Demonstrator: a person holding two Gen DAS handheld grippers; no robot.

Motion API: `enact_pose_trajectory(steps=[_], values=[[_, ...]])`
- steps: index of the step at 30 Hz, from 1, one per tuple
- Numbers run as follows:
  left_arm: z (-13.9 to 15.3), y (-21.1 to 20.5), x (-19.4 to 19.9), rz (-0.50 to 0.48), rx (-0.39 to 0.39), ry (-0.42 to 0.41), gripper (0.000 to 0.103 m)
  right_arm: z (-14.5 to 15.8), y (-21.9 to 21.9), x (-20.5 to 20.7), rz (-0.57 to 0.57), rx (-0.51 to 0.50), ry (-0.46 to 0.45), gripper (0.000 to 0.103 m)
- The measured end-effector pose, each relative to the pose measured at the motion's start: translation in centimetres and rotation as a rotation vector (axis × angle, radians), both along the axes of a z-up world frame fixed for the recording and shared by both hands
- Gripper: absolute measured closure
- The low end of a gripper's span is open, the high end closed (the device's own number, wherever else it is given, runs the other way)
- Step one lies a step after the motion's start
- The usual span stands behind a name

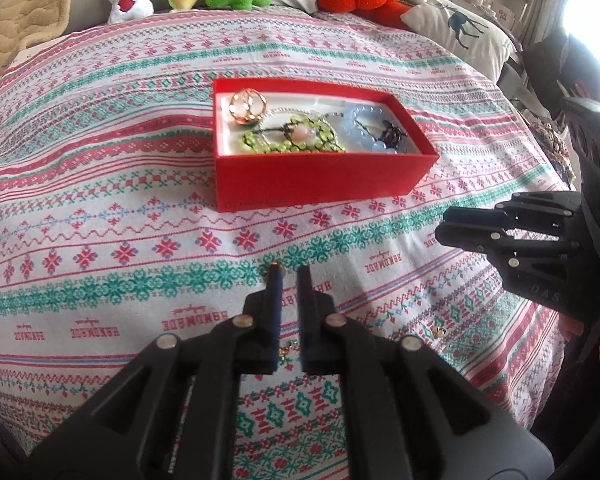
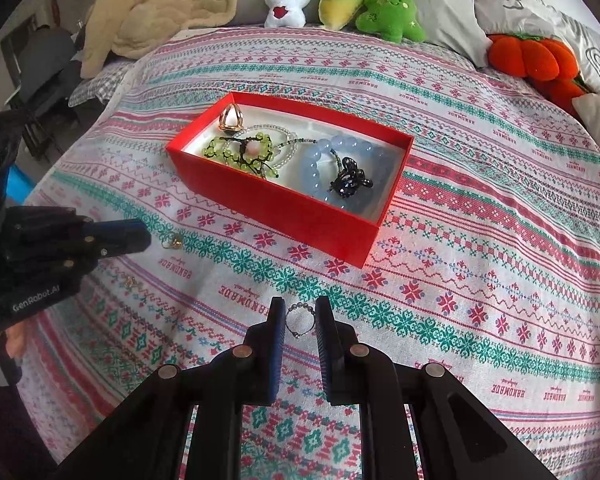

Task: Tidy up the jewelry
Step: 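Close the left tool on the gold stud while the right tool closes on the silver ring, then carry the held stud and silver ring over the red box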

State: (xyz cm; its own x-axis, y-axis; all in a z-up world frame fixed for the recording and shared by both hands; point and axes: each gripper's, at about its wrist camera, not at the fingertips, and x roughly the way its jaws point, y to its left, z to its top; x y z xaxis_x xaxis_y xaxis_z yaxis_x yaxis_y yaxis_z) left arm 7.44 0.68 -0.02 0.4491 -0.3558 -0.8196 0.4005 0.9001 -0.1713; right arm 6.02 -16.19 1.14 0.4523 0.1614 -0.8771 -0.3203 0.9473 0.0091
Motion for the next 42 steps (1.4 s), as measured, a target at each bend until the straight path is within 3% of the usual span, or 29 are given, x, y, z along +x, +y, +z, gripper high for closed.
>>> enact_pose_trajectory(steps=[2,6,12,16,18,19,31,42], values=[[-0.8,-0.7,0.2,-0.009,0.013,0.013,0.066,-0.3,0.0,0.2,-0.005,-0.002,0.014,0.088],[-2.4,-1.4,0.7,-0.007,0.052,0.036,0.065,-0.8,0.0,0.2,-0.004,-0.008,0.026,0.088],[-2.9,-1.9,1.5,0.005,0.050,0.031,0.065,-1.1,0.3,0.0,0.004,-0.018,0.033,0.088],[-3.1,-2.6,1.9,0.002,0.075,0.018,0.072,-1.2,0.3,-0.1,0.009,-0.022,0.038,0.088],[-3.2,-2.7,2.0,0.008,0.087,0.013,0.086,-1.2,0.2,-0.2,0.010,-0.024,0.036,0.088],[-3.3,-2.8,2.1,0.013,0.087,0.011,0.088,-1.2,0.2,-0.2,0.008,-0.025,0.035,0.088],[-2.1,-2.2,0.8,-0.002,0.073,-0.005,0.090,-0.6,0.6,0.0,0.010,-0.020,0.017,0.088],[2.3,-0.1,0.9,0.033,-0.003,-0.067,0.090,1.8,1.0,1.4,-0.009,0.010,-0.035,0.088]])
